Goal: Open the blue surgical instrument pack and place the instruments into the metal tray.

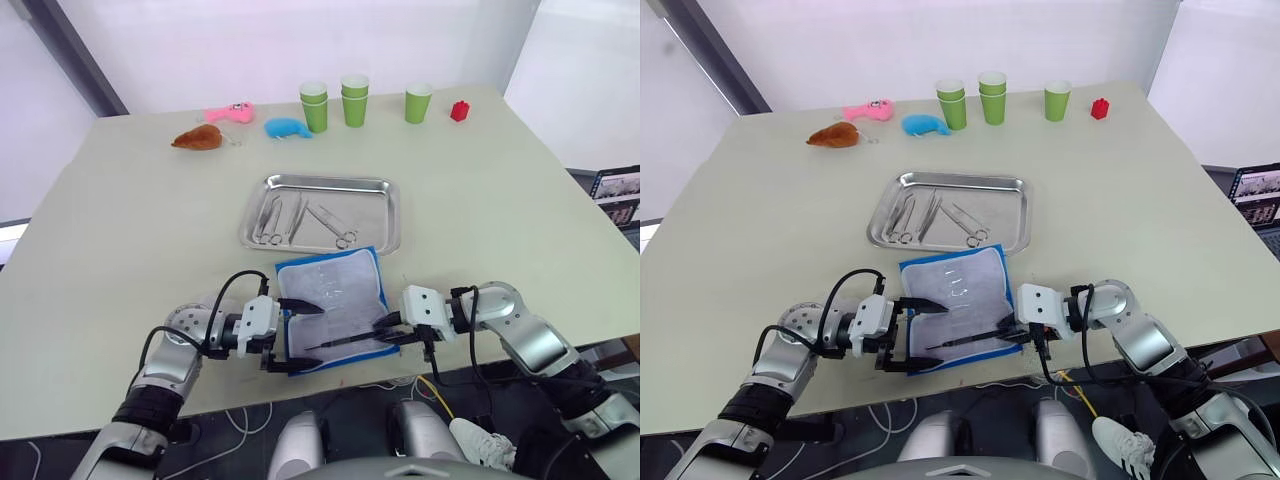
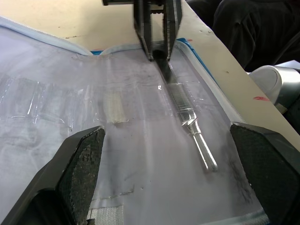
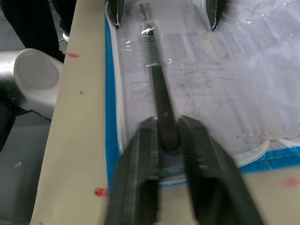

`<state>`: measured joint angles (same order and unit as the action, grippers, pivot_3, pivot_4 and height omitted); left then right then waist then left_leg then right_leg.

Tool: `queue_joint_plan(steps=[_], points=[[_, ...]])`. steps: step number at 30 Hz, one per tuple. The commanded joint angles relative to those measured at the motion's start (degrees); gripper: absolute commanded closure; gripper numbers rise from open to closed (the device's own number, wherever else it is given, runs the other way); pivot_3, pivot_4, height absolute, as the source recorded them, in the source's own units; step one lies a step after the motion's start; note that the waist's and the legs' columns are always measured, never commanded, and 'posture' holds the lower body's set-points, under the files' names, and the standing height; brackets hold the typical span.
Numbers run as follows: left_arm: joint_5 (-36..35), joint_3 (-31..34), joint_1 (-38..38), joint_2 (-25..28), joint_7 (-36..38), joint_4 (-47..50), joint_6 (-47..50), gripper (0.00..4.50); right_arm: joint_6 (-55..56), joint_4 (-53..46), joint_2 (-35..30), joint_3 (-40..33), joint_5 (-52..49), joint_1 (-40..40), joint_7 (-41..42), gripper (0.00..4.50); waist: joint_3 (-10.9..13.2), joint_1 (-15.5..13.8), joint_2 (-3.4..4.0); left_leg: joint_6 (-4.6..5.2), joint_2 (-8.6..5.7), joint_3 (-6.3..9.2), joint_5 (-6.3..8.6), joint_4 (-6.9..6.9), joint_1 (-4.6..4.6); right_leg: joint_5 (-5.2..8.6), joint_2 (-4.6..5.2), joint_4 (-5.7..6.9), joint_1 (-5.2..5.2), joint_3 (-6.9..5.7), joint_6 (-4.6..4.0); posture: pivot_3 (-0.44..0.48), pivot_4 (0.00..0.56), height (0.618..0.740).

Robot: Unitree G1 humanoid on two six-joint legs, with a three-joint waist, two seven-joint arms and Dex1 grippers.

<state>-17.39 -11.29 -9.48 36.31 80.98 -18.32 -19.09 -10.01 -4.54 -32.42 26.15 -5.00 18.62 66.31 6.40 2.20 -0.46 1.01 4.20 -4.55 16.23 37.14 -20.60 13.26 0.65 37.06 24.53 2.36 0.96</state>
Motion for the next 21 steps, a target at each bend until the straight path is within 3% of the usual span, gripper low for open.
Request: queue_joint_plan(steps=[1, 21], points=[[5.52, -2.71, 2.85, 1.49, -0.17, -4.46, 1.48, 0.0, -0.62, 2.3, -0.12, 1.1, 2.36, -0.44, -0.83, 4.43, -0.02, 0.03, 0.02, 0.0, 0.01, 0.01, 0.0, 0.0, 0.0, 0.0, -0.01, 0.0, 0.0, 0.0, 0.0, 0.0, 0.15, 0.739], [5.82, -3.23, 2.37, 1.02, -0.25, -4.72, 1.35, 0.0, -10.73, -8.94, 3.06, -0.81, -0.84, 3.67, -2.36, 4.43, 0.07, 0.04, 0.08, 0.0, 0.02, 0.12, 0.0, 0.01, -0.06, -0.04, -0.09, 0.03, 0.06, 0.0, -0.07, 0.0, 0.15, 0.739]])
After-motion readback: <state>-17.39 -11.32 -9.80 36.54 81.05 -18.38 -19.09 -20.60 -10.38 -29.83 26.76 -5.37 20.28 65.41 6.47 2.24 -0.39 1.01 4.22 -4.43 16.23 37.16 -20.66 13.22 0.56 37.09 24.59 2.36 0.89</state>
